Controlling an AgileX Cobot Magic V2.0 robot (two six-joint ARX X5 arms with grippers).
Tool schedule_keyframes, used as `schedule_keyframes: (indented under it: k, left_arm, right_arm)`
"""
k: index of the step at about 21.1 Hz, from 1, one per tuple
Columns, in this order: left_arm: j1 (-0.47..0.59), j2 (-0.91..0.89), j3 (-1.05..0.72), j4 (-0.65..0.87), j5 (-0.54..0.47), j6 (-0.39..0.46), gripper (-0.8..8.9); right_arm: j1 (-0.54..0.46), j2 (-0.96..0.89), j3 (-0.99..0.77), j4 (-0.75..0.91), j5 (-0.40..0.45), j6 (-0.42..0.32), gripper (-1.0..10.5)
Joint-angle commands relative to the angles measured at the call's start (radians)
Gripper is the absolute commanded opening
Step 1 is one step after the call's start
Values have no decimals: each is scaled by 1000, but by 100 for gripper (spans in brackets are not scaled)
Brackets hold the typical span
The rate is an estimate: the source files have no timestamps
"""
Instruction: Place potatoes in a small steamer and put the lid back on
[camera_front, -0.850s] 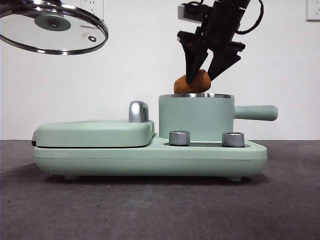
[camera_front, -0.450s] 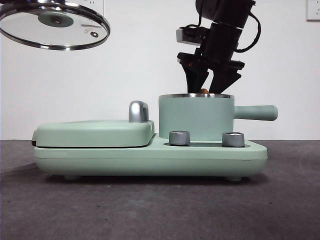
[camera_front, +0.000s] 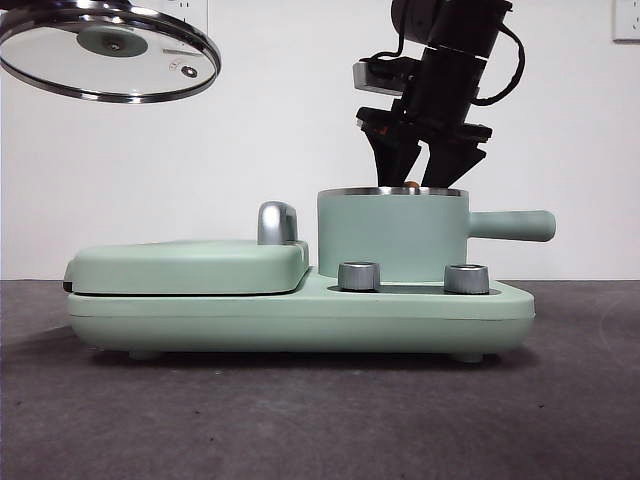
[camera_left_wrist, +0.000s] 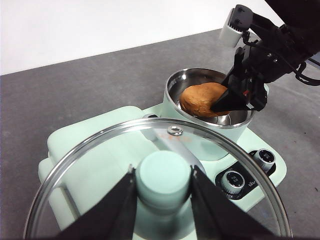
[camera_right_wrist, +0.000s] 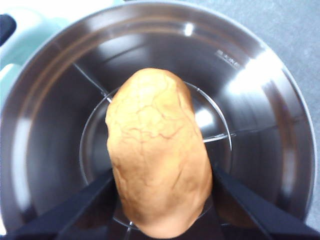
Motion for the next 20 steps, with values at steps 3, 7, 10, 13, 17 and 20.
schedule_keyframes:
  k: [3,7,10,13,17,20]
  left_arm:
    - [0,5,16,29,2,-1,15]
    - [0,5,16,27,2,-4,15]
    - [0,5,16,27,2,-4,15]
    - [0,5,16,27,3,-4,15]
    - [0,5,16,29,3,-4,15]
    - [-12,5,16,35,3,-4,15]
  right_arm:
    - [4,22,26,6,-3,-8,388]
    - [0,1,29,31,1,-11,388]
    - [-2,-79,28,3,0,4,360]
    - [-3,-204,-8,11,-26,5,316]
    - [-3,-402,-137,35,-26,5,316]
    - [-2,-568,-317,125,-35,36,316]
